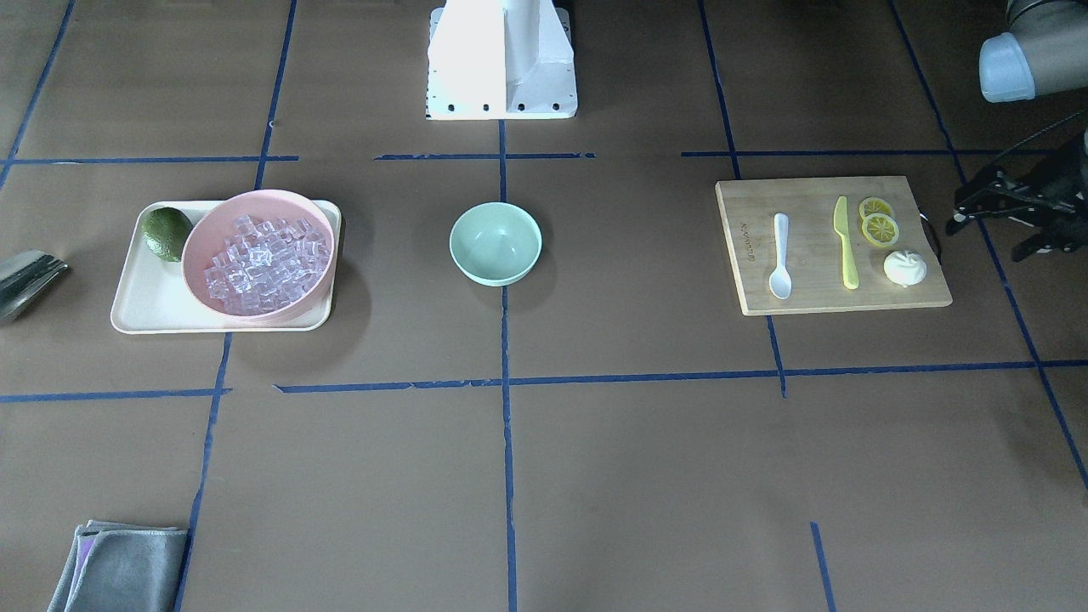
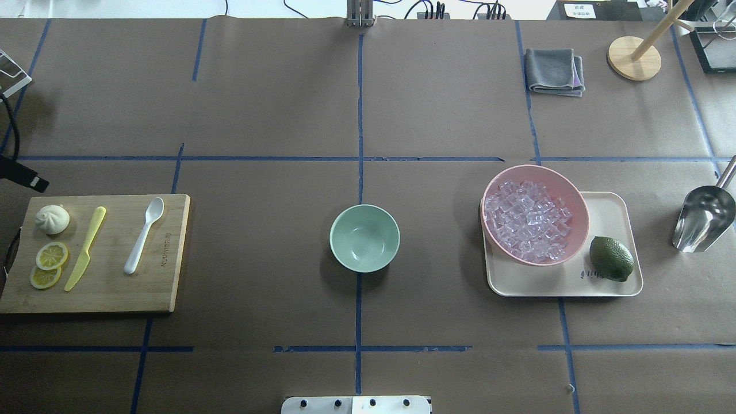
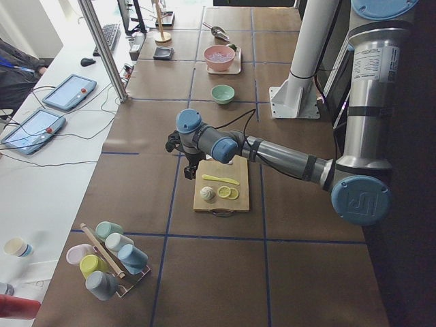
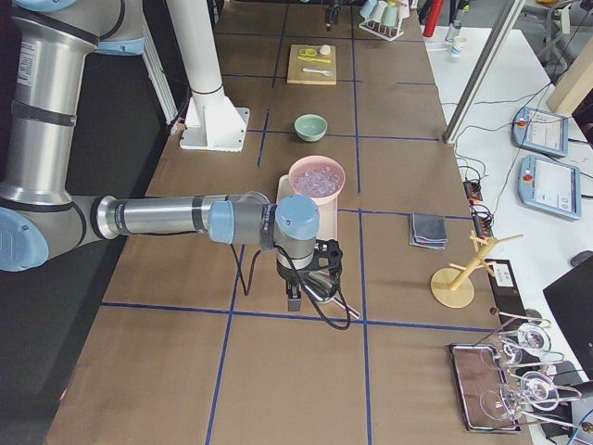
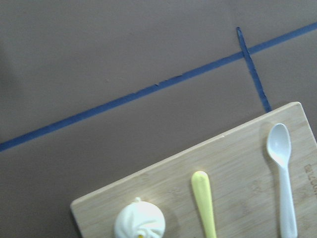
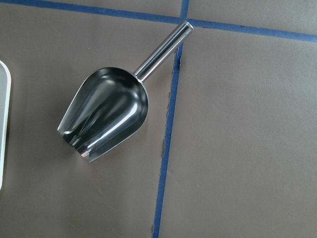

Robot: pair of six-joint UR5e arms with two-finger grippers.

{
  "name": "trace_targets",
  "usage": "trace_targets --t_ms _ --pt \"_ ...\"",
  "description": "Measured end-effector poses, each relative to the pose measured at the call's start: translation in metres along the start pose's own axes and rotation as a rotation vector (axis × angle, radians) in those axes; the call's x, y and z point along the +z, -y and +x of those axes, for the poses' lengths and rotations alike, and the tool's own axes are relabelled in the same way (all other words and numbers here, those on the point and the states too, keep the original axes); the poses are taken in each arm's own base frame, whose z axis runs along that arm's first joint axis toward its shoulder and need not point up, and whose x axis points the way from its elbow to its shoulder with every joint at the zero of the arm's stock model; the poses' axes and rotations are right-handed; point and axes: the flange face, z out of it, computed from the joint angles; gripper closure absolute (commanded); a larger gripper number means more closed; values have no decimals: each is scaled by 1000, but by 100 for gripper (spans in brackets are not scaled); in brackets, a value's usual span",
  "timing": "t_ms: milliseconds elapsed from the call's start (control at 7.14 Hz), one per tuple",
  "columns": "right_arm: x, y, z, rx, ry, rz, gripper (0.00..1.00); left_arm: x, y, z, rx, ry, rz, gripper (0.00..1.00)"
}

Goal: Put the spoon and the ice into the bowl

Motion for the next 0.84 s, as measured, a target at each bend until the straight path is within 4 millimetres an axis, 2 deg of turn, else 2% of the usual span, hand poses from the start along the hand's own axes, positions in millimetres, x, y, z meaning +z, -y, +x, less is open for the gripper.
trace_targets --t_ms 420,560,840 --pt "0 0 -1 2 12 0 0 72 -6 81 -63 64 9 0" --pt "1 0 -1 3 13 0 0 94 -12 103 -72 75 15 0" --pt "1 0 0 3 13 -1 0 121 -21 125 -65 63 12 0"
